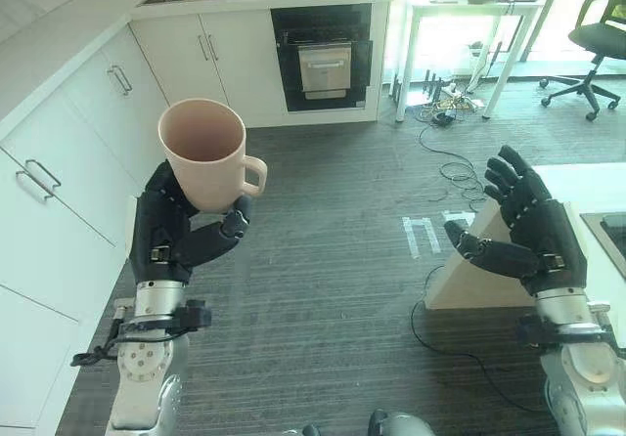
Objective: Place the dishes in the dishwasher.
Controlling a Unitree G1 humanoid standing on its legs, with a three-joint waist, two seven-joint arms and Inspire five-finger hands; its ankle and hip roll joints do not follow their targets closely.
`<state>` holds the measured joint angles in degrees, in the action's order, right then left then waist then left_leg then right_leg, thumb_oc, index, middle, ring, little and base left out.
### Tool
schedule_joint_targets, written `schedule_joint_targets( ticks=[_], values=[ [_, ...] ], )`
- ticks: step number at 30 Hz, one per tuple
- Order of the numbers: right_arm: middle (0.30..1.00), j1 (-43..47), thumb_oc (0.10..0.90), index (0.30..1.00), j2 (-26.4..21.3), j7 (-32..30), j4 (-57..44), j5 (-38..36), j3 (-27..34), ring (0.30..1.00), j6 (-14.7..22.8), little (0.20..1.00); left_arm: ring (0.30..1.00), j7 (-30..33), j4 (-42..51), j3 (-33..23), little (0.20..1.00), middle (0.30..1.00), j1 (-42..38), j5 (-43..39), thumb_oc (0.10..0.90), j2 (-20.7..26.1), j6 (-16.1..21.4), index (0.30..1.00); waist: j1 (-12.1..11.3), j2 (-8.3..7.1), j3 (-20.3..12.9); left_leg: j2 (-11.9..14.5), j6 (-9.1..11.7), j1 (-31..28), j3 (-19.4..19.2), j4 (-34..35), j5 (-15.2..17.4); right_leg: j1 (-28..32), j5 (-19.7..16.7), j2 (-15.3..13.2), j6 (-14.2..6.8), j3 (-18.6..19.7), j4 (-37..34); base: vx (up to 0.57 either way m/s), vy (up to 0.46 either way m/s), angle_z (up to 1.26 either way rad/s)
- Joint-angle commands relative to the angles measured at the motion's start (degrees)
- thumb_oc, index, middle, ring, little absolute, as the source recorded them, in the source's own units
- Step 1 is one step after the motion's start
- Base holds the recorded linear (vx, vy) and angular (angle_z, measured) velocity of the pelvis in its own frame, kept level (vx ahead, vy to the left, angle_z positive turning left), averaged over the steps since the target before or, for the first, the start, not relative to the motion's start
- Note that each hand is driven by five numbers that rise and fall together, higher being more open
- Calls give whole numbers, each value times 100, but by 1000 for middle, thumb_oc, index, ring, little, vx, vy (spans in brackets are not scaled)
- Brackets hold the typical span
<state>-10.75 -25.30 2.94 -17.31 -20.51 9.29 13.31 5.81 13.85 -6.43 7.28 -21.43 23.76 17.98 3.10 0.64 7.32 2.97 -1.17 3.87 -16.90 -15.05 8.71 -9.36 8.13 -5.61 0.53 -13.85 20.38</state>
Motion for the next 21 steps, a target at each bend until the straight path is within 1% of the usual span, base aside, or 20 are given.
schedule_joint_targets(
  ticks=[1,2,3,4,5,6,7,8,9,10,11,12,13,14,15,16,17,20,21],
  values=[
    [900,476,800,900,-174,14,-348,-145,26,900,663,900,300,56,395,-294,300,300,-481,31,400,274,785,300,80,-110,-361,251,330,-150,580,-214,598,558,473,198,-496,361,-319,102,-198,-6],
    [900,492,800,900,-204,64,-342,-197,19,900,610,900,300,69,389,-311,300,300,-458,-7,400,272,779,300,68,-123,-349,250,364,-218,557,-214,517,576,489,238,-456,384,-319,85,-150,-8],
    [900,492,800,900,-204,64,-342,-197,19,900,610,900,300,69,389,-311,300,300,-458,-7,400,272,779,300,68,-123,-349,250,364,-218,557,-214,517,576,489,238,-456,384,-319,190,-300,-8],
    [900,473,800,900,-298,220,-350,-229,26,900,550,900,300,100,473,-343,300,300,-351,-37,400,214,796,300,-92,-379,-147,177,629,-335,418,-321,-784,714,511,165,-244,526,-319,160,-278,-13],
    [900,457,800,900,-312,237,-348,-236,40,900,549,900,300,79,487,-356,300,300,-335,-38,400,199,786,300,-137,-457,-57,136,618,-154,484,-744,-856,753,498,130,-198,563,-319,190,-301,-13],
    [900,440,800,900,-301,249,-329,-214,38,900,566,900,300,43,505,-361,300,300,-316,-25,400,161,761,300,-164,-471,19,137,589,62,532,-985,-853,794,494,152,-170,588,-319,117,-57,-32],
    [900,470,800,900,-273,200,-304,-115,14,900,530,900,300,-42,499,-371,300,300,-317,-12,400,112,687,300,-184,-454,74,138,546,207,475,-778,-773,830,512,189,-206,617,-319,175,34,-28],
    [900,505,800,900,-282,161,-313,-107,6,900,468,900,300,-88,504,-390,300,300,-291,-15,400,107,649,300,-208,-417,85,150,521,208,426,-321,-754,852,546,208,-246,623,-319,221,138,-20],
    [900,540,800,900,-271,141,-309,-90,-15,900,429,900,300,-104,519,-403,300,300,-233,-5,400,110,626,300,-227,-286,106,307,507,451,447,-214,-500,899,604,302,-297,603,-319,244,217,4],
    [900,560,800,900,-249,156,-296,-58,-39,900,424,900,300,-89,509,-407,300,300,-170,10,400,120,633,300,-247,-164,105,457,540,757,566,-214,-272,952,667,375,-343,585,-319,280,259,10],
    [900,536,800,900,-239,208,-298,-35,-42,900,446,900,300,-51,487,-417,300,300,-117,2,400,148,655,300,-247,-81,79,544,588,918,651,-214,-326,1009,725,411,-368,571,-319,351,286,-9],
    [900,413,800,900,-278,294,-337,-84,24,900,520,900,300,-49,475,-466,300,300,-7,-81,400,185,736,300,-268,-32,54,583,618,1075,817,-214,-453,1138,825,446,-373,604,-319,494,396,-16],
    [900,303,800,900,-362,374,-310,-214,87,900,635,900,300,-25,411,-474,300,300,91,-60,400,174,898,300,-269,-22,-3,580,595,1111,847,-214,-344,1276,937,419,-401,604,-319,563,467,-39],
    [900,240,800,900,-412,407,-367,-402,157,900,617,900,300,5,443,-463,300,300,44,6,400,214,845,300,-275,-47,-80,503,532,1065,791,-214,-244,1367,962,315,-502,563,-319,558,487,-30],
    [900,228,800,900,-403,443,-457,-476,187,900,547,900,300,51,469,-446,300,300,-43,103,400,254,796,300,-290,-69,-142,399,460,1004,814,-214,-157,1420,948,205,-600,528,-319,469,421,-37],
    [900,253,800,900,-381,440,-505,-406,175,900,530,900,300,78,457,-436,300,300,-158,208,400,302,780,300,-293,-81,-186,322,393,939,827,-214,-94,1463,861,110,-682,473,-319,438,385,-26],
    [900,306,800,900,-355,338,-507,-336,126,900,524,900,300,41,407,-419,300,300,-296,202,400,356,721,300,-304,-105,-222,207,296,857,897,-214,-23,1522,563,10,-803,393,-319,297,261,-21],
    [900,313,800,900,-353,333,-505,-332,124,900,524,900,300,40,403,-421,300,300,-304,200,400,360,720,300,-293,-109,-209,196,289,850,907,-214,-22,1534,562,3,-811,382,-319,156,115,12],
    [900,421,800,900,-153,158,-496,-246,19,900,488,900,300,-97,340,-342,300,300,-478,251,400,376,608,300,-301,-137,-251,-83,92,647,1124,-214,113,1742,-284,-22,-1090,325,-209,486,379,6]
  ],
)
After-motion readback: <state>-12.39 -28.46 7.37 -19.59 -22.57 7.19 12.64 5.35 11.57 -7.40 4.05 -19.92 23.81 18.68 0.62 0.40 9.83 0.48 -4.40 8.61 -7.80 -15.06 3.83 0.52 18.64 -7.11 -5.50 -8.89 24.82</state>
